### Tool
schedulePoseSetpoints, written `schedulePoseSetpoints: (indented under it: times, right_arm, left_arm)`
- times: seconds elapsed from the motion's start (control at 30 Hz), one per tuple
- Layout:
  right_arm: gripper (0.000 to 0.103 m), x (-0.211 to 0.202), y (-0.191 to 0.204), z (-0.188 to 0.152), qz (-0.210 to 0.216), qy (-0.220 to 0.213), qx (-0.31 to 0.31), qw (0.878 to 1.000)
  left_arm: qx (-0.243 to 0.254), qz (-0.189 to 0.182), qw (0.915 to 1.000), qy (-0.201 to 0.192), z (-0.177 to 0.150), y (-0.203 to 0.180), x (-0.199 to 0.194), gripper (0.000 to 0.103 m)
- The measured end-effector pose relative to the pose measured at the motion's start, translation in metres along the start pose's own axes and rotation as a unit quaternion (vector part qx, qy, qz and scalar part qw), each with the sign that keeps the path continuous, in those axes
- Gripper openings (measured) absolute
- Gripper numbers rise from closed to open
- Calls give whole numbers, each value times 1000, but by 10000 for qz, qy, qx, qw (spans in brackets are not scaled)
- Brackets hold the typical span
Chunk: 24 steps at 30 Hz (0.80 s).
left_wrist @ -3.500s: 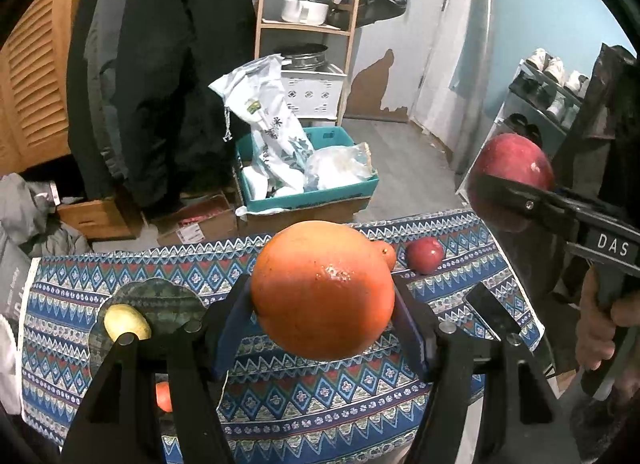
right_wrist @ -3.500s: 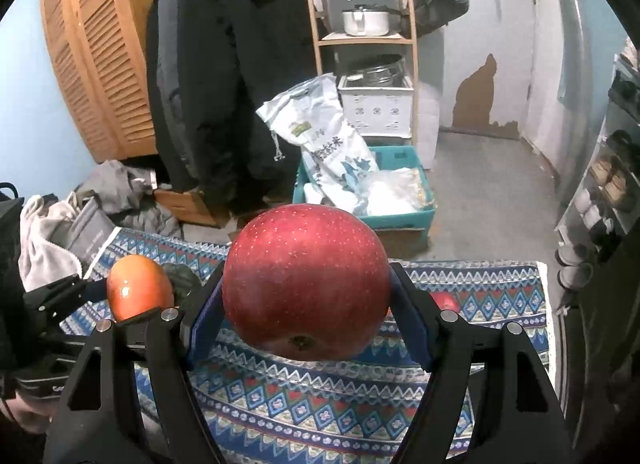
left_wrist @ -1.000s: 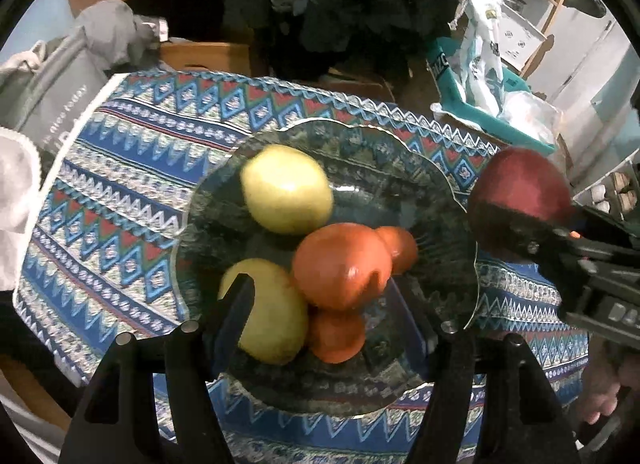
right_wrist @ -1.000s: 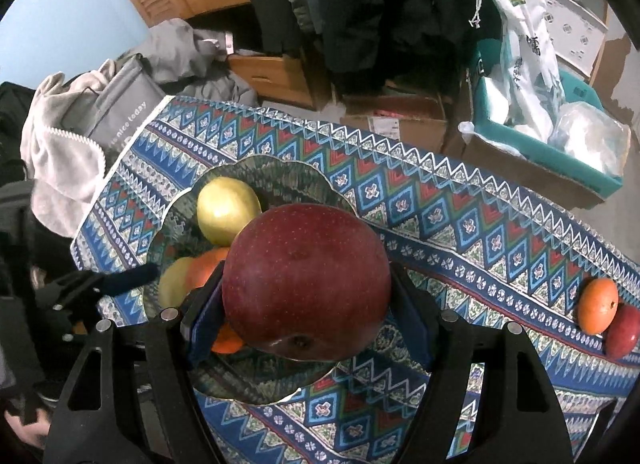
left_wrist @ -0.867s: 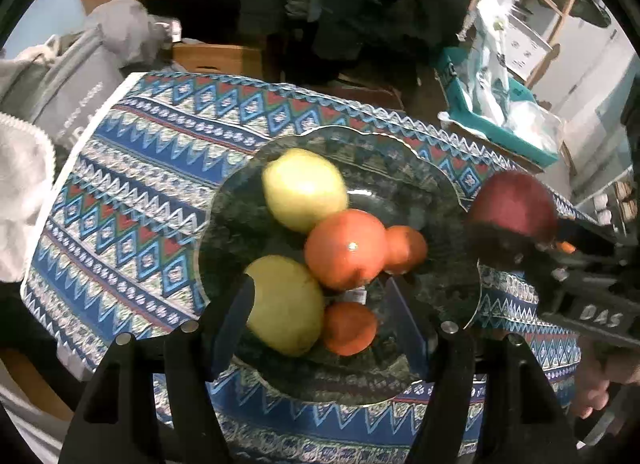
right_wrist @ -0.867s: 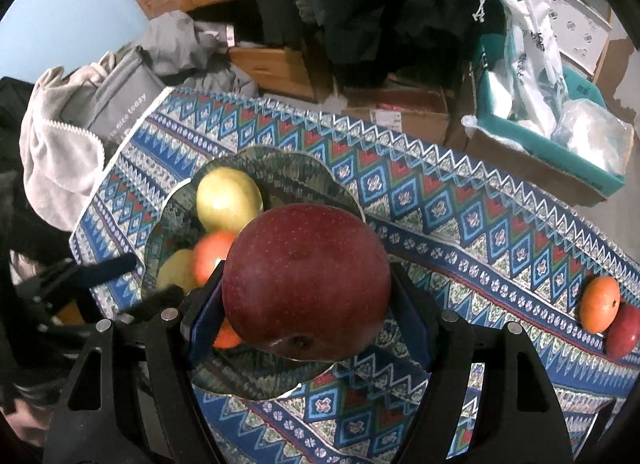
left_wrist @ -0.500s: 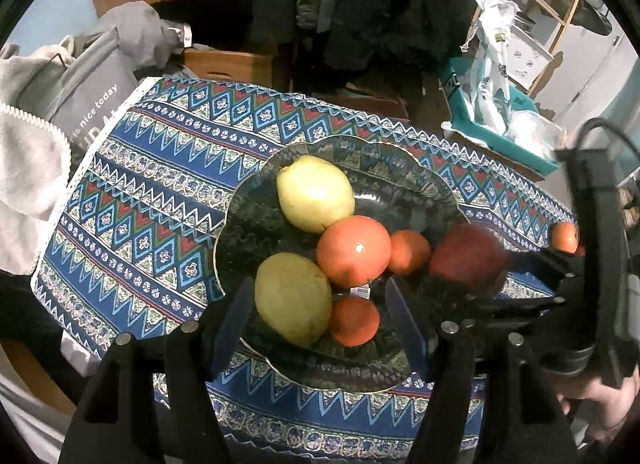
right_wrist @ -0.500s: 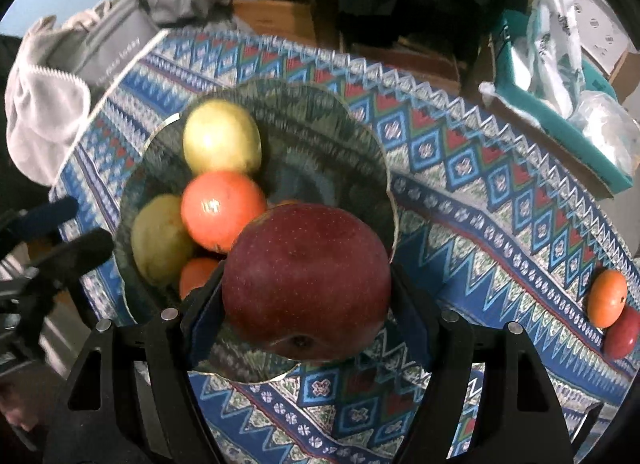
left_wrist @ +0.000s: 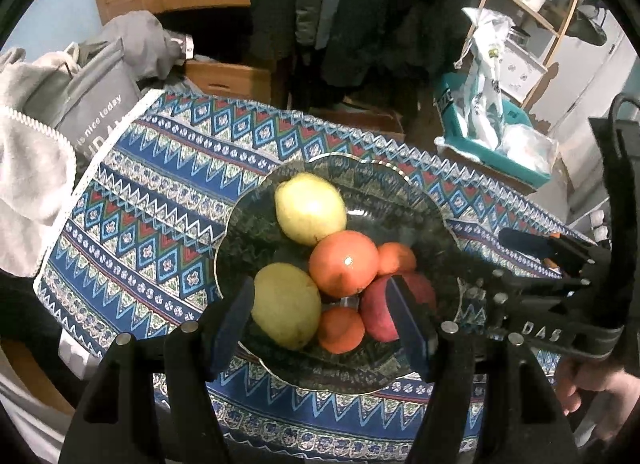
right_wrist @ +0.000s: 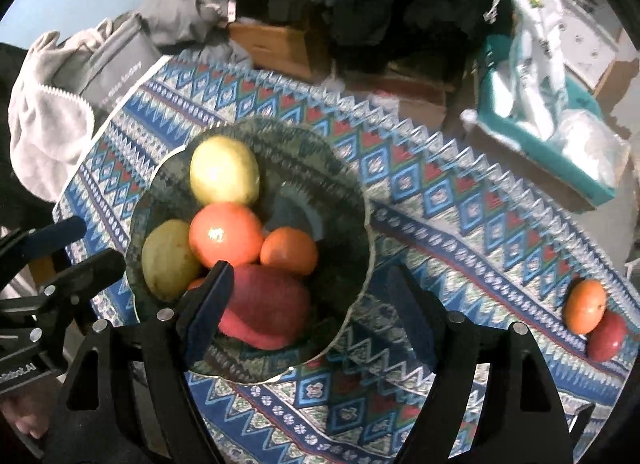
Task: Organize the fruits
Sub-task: 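Open the left tool to set the orange on the plate while the right tool releases the apple, then raise both tools away from the plate toward the remaining tangerine and apple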
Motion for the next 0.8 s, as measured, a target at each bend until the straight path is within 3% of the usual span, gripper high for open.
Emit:
schedulePoseSetpoints:
  times: [0.67, 0.8]
  right_arm:
    - [80, -125, -22, 31, -284, -1316, 273, 9905]
    - [80, -153, -30, 31, -308, -1563, 351, 9866]
  left_arm:
    - [626, -192, 9948, -782, 29, -56, -64, 70]
    - [746, -254, 9927, -915, 33, -71, -76, 75]
Point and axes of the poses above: each gripper's, at about its wrist camera, not at the fingertips, and x roughly the way its jaws point, y to its left, z to its top, the point moved 9 cm from there along x, roughly the way its jaws point, and after that the axes turned 5 degrees about x, right-handed, at the moved point
